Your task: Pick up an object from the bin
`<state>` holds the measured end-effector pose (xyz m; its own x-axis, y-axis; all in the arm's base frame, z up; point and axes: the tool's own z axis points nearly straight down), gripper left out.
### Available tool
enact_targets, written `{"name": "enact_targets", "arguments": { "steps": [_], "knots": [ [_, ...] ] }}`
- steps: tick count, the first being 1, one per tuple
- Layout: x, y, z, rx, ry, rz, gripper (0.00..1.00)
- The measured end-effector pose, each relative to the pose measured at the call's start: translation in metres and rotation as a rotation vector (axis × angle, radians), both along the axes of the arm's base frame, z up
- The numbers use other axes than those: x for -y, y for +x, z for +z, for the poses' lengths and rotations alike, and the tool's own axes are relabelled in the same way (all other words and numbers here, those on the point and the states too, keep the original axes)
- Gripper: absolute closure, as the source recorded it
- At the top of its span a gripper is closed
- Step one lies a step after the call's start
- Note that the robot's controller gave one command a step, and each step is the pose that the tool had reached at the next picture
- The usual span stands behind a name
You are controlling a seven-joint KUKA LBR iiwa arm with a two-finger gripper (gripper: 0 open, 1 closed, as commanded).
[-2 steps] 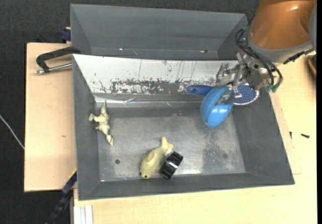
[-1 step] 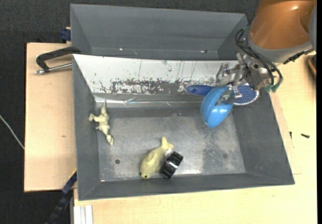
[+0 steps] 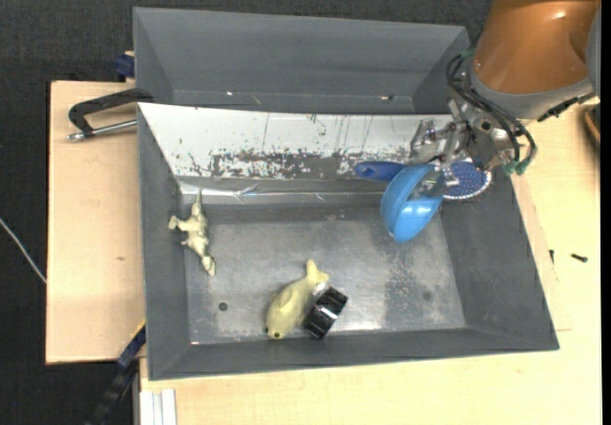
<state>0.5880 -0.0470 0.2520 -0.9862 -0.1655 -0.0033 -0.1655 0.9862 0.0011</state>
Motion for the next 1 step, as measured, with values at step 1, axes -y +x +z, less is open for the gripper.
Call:
{"name": "enact_targets", "arguments": {
  "steps": [1],
  "knots": [
    [0.0, 0.0, 0.0, 0.0, 0.0, 0.0, 1.0]
  ]
}}
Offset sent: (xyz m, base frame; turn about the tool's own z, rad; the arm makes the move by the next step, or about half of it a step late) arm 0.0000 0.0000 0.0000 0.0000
